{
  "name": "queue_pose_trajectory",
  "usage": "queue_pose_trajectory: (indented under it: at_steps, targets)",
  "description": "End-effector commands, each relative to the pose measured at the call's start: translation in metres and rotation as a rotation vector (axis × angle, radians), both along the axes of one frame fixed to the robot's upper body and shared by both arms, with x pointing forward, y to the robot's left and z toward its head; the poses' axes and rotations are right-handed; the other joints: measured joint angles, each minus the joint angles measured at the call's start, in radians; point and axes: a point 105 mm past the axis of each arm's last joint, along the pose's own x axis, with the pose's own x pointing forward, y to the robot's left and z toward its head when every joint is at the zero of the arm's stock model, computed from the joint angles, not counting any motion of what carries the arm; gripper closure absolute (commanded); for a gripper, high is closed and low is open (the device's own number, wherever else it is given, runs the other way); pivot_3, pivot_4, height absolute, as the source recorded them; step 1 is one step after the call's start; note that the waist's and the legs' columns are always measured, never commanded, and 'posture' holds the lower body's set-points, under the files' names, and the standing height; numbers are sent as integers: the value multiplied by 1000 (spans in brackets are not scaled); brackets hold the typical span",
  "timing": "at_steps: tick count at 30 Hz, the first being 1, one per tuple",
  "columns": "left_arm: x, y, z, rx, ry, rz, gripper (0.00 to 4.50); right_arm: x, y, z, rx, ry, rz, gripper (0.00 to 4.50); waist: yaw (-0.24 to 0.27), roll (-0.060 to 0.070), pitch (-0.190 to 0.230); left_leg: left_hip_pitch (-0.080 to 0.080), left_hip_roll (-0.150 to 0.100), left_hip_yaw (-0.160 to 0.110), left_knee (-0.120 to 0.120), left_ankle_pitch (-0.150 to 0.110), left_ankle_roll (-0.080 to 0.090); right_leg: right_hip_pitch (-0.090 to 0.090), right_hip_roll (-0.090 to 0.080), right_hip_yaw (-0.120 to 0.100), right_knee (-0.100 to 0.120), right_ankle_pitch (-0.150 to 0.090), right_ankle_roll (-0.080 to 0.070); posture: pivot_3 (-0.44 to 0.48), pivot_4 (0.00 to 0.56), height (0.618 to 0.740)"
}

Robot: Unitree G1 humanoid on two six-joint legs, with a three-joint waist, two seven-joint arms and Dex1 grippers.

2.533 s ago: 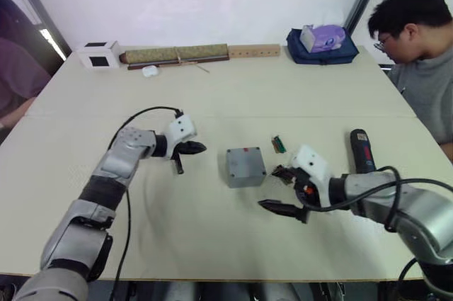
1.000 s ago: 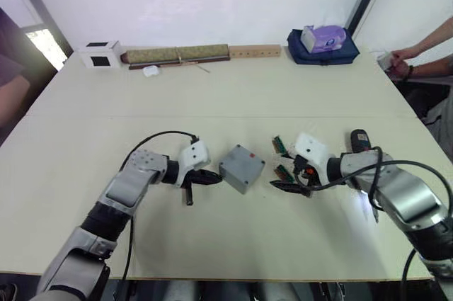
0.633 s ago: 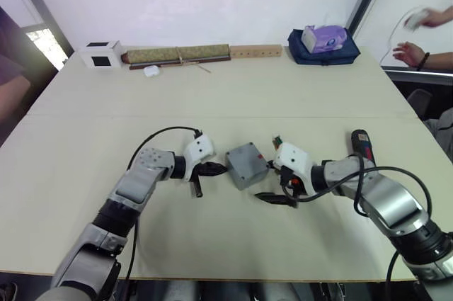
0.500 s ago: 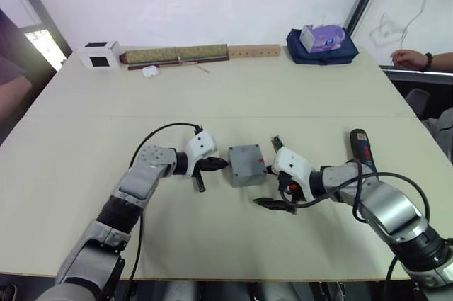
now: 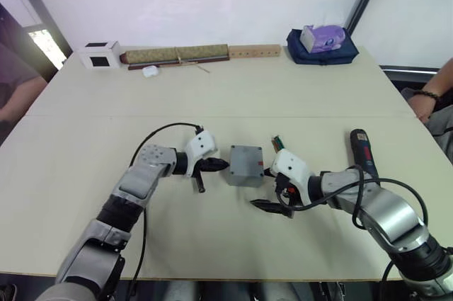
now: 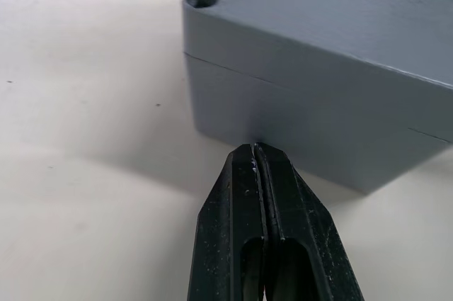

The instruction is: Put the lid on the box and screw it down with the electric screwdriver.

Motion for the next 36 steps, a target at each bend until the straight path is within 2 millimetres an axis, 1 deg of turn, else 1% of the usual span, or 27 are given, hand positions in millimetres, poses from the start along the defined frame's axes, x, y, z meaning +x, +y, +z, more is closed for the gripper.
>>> queue_pose_trajectory:
  at_steps: [1, 3, 6, 10, 16, 21, 24, 26, 28, 30, 31, 33, 36]
  targets:
    - [-3, -4, 12, -24, -27, -34, 4500, 3, 1, 14, 22, -59, 5, 31, 0, 0, 0, 0, 0, 0, 0, 0, 0, 0, 0, 0, 0, 0, 0, 0, 150, 740]
    - [-4, -3, 12, -25, -23, -35, 4500, 5, -1, 16, 24, -68, -7, 31, 0, 0, 0, 0, 0, 0, 0, 0, 0, 0, 0, 0, 0, 0, 0, 0, 150, 740]
    - [-11, -1, 13, -27, 10, -61, 4500, 14, -9, 21, 18, -97, -39, 31, 0, 0, 0, 0, 0, 0, 0, 0, 0, 0, 0, 0, 0, 0, 0, 0, 150, 740]
    - [-19, -4, 12, -28, 39, -89, 4500, 19, -8, 22, 26, -120, -51, 31, -1, 0, 0, 0, 0, 0, 0, 0, 0, 0, 0, 0, 0, 0, 0, 0, 150, 740]
    - [-19, -3, 14, -40, 41, -79, 4500, 20, -8, 24, 35, -127, -58, 31, 1, 0, 0, 0, 0, 0, 0, 0, 0, 0, 0, 0, 0, 0, 0, 0, 150, 740]
    - [-17, 2, 19, -53, 46, -66, 4500, 20, -17, 34, 42, -132, -71, 31, 0, 0, 0, 0, 0, 0, 0, 0, 0, 0, 0, 0, 0, 0, 0, 0, 150, 740]
    - [-12, 11, 26, -73, 53, -38, 4500, 18, -29, 49, 71, -131, -84, 31, 0, 0, 0, 0, 0, 0, 0, 0, 0, 0, 0, 0, 0, 0, 0, 0, 150, 740]
    - [-7, 17, 34, -103, 61, -18, 4500, 17, -37, 65, 130, -126, -88, 31, 0, 0, 0, 0, 0, 0, 0, 0, 0, 0, 0, 0, 0, 0, 0, 0, 150, 740]
    - [-3, 19, 47, -155, 66, -6, 4500, 25, -46, 86, 241, -147, -138, 31, -1, 0, 0, 0, 0, 0, 0, 0, 0, 0, 0, 0, 0, 0, 0, 0, 150, 740]
    - [0, 19, 58, -195, 68, -4, 4500, 33, -52, 97, 313, -164, -176, 31, -1, 0, 0, 0, 0, 0, 0, 0, 0, 0, 0, 0, 0, 0, 0, 0, 150, 740]
    - [1, 18, 62, -212, 67, -3, 4500, 38, -54, 99, 334, -170, -201, 31, -1, 0, 0, 0, 0, 0, 0, 0, 0, 0, 0, 0, 0, 0, 0, 0, 150, 740]
    - [1, 14, 72, -256, 67, -6, 4500, 55, -61, 97, 366, -188, -274, 31, -2, 0, 0, 0, 0, 0, 0, 0, 0, 0, 0, 0, 0, 0, 0, 0, 150, 740]
    - [-1, 10, 81, -283, 68, -16, 4500, 71, -62, 90, 372, -205, -317, 31, -2, 0, 0, 0, 0, 0, 0, 0, 0, 0, 0, 0, 0, 0, 0, 0, 150, 740]
